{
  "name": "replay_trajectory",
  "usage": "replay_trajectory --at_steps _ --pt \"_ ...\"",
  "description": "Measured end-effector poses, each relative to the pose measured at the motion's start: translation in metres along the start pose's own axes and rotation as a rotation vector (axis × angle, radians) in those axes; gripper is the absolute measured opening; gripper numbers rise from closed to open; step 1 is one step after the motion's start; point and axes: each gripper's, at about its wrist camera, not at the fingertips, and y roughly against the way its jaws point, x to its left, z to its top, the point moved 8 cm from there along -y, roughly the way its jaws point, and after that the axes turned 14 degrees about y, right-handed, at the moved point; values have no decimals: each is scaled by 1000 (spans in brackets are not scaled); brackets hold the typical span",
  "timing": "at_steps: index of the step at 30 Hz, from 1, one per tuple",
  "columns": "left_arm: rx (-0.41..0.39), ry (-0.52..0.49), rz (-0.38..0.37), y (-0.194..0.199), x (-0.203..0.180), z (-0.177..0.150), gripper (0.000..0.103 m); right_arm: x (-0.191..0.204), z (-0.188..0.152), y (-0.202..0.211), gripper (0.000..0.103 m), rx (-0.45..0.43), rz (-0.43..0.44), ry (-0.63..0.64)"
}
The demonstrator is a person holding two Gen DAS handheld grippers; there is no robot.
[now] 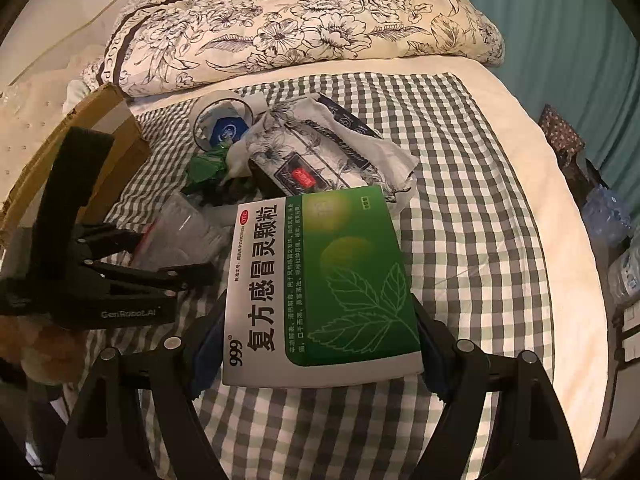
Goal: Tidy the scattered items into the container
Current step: 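Grasp the clear floss jar with the left tool while the right tool grasps the medicine box, then carry the floss jar and the medicine box over the cardboard box with both tools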
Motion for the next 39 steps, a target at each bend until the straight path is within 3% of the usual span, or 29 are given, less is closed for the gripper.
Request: replay_trajectory --at_steps 17,39 --pt "-250 108 -3 110 15 4 66 11 18 73 79 -124 -60 -12" --pt "-591 136 29 296 37 -25 66 76 55 195 79 -342 -114 59"
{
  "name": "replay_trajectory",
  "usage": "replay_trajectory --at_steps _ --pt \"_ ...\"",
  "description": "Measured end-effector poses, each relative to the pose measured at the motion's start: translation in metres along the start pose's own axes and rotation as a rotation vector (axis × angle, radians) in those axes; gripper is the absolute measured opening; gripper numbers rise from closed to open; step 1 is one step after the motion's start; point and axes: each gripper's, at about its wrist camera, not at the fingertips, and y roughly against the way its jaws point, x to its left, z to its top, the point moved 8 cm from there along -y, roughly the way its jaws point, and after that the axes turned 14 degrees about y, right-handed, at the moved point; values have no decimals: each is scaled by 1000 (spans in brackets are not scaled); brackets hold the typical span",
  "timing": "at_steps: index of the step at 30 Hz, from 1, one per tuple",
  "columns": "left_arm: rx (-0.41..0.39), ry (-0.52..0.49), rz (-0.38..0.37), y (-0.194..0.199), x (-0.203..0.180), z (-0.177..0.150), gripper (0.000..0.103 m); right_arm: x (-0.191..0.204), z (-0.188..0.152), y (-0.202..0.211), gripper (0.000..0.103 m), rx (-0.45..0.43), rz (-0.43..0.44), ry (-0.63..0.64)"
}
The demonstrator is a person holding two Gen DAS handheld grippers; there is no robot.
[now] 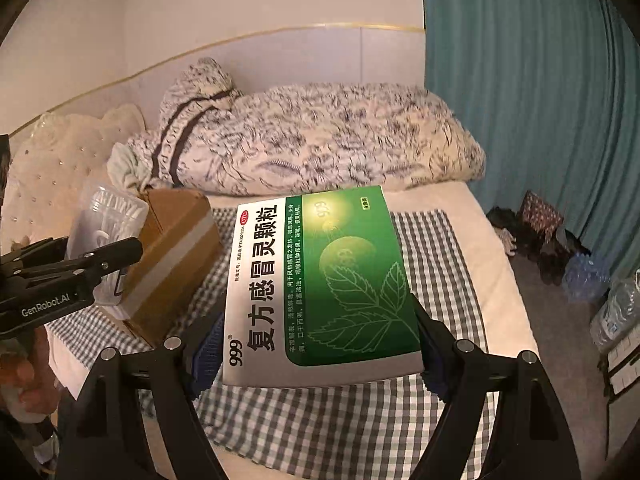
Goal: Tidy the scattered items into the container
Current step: 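Carry the floss jar and the medicine box over the cardboard box with both tools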
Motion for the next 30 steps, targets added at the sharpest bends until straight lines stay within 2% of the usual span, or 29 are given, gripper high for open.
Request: replay_trajectory --at_steps 6,11,22,30 --pt "-73 -8 4 36 4 15 66 8 18 26 79 -56 -10 1" --pt "-104 1 6 52 11 24 66 18 29 38 79 -89 -8 4" --pt "-133 19 26 59 35 40 66 42 53 34 79 -107 7 39" --pt "-153 38 71 64 72 57 66 66 80 22 79 -124 42 60"
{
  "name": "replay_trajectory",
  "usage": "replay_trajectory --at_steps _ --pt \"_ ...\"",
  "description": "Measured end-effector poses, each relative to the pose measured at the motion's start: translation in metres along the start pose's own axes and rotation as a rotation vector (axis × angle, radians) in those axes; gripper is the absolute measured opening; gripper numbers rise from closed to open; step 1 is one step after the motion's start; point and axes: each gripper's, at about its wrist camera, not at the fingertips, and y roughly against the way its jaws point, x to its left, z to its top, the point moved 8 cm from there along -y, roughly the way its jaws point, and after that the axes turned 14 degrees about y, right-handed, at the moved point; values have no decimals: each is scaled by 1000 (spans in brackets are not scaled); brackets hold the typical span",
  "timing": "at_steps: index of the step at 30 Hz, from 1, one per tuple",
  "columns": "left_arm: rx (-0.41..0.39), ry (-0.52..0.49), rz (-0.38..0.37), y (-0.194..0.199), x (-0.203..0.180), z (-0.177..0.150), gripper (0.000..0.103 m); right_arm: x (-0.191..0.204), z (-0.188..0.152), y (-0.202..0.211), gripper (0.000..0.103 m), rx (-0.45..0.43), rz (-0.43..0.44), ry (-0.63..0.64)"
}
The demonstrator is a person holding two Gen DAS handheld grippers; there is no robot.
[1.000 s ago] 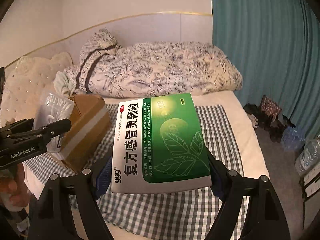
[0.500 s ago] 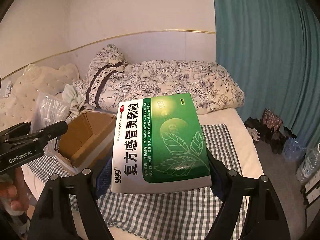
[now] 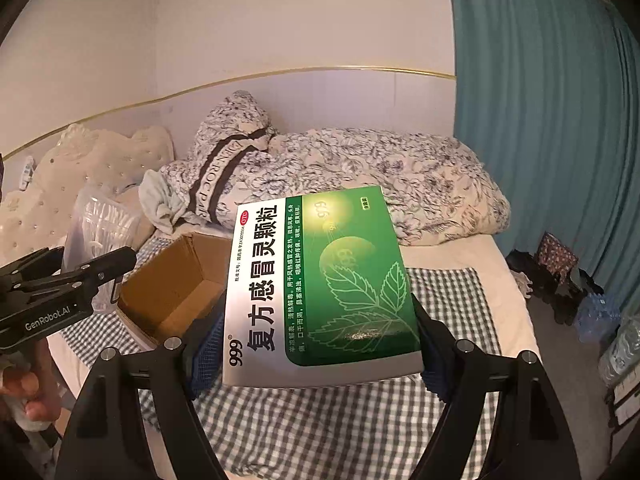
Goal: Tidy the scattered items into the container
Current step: 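Carry the floss jar and the medicine box over the cardboard box with both tools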
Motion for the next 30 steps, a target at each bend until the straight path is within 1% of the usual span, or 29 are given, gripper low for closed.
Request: replay_trajectory --at_steps 8,12,18,27,30 --pt "-29 28 62 4 42 19 66 38 27 -19 79 -13 49 42" --pt "-37 31 80 5 57 25 66 55 40 -27 79 -24 70 60" --pt "-31 5 109 1 77 31 66 75 56 -40 79 -28 103 72" --pt "-4 32 144 -14 120 39 66 118 78 -68 79 -21 164 119" --pt "18 47 168 -23 137 41 66 129 81 -82 79 -7 175 126"
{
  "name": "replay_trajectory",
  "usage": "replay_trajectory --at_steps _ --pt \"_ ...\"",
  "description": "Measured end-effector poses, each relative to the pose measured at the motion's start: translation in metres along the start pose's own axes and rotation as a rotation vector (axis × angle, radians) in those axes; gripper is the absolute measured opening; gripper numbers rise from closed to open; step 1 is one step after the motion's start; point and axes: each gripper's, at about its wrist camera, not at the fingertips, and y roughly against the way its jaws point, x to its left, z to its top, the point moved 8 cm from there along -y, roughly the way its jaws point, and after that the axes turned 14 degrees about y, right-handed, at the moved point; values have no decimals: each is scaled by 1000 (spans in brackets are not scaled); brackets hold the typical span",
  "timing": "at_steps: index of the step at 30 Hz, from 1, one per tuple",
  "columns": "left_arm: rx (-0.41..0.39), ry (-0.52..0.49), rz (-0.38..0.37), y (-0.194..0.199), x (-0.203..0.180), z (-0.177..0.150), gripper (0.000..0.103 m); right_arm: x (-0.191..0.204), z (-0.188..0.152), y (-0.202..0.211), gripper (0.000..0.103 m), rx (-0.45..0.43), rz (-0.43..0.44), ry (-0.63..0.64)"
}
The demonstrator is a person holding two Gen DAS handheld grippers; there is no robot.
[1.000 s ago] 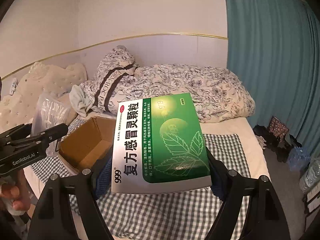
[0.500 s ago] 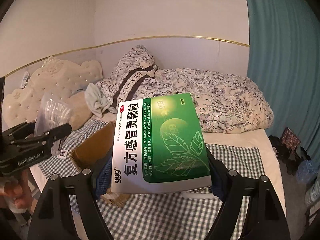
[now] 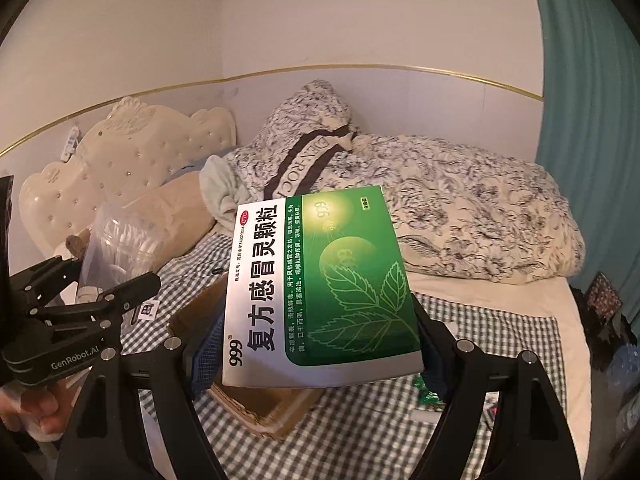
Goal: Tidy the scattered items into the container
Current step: 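Carry the floss jar and the medicine box over the cardboard box with both tools, then lower and release the floss jar and medicine box into the cardboard box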
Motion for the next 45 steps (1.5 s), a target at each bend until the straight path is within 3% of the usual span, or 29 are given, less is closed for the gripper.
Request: replay_trajectory --at_steps 13,32,45 --pt "103 51 22 -59 33 -12 66 17 -9 -78 79 126 48 33" --pt "266 57 66 -168 39 -49 63 28 -40 -192 80 293 120 62" --pt "353 67 88 -210 57 -72 63 49 -39 -240 79 324 146 107"
